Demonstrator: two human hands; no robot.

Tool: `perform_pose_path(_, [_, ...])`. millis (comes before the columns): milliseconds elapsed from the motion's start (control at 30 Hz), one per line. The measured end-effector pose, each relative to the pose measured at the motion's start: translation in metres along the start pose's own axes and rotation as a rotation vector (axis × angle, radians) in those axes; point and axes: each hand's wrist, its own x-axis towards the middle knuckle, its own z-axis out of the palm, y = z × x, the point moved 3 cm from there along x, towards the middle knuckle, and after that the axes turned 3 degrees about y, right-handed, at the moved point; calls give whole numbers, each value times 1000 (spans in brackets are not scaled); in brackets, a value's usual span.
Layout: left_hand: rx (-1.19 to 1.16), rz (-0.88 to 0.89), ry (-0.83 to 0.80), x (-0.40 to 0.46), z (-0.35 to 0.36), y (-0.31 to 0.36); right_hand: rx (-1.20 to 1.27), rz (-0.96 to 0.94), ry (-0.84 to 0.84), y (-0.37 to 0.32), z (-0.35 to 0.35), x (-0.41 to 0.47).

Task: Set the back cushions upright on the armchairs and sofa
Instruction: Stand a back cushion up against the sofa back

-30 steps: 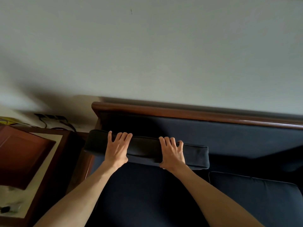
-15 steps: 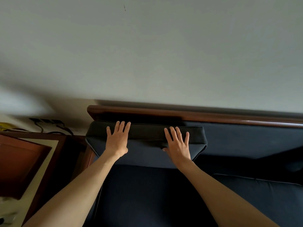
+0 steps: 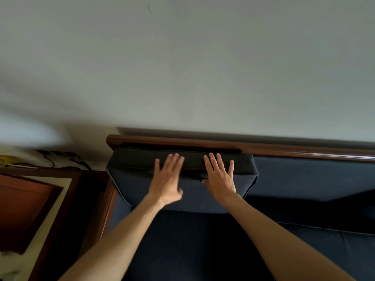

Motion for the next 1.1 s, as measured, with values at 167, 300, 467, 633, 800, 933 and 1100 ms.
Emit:
perform_pose_path(167, [-61, -18, 72, -5, 11, 0, 50, 2, 39, 12, 6, -2])
perform_pose_path(300, [-34, -141, 89, -24, 6, -78, 78, -9, 61, 16, 12, -1])
perform_pose_path(467, [36, -393, -28, -28, -10, -135, 124, -30, -42, 21, 5, 1])
perform_pose_path(633, [-48, -246, 51, 0, -14, -20, 162, -25, -42, -22, -4, -1])
perform_pose_path(800, [9, -86, 33, -16, 9, -18, 41, -31, 96, 31, 8, -18])
perform_pose_path(933, [54, -292, -17, -31, 1, -82, -39, 44, -48, 71, 3, -31])
perform_pose_path(1100, [26, -420, -76, -27, -23, -48, 46, 114, -205, 61, -18, -37])
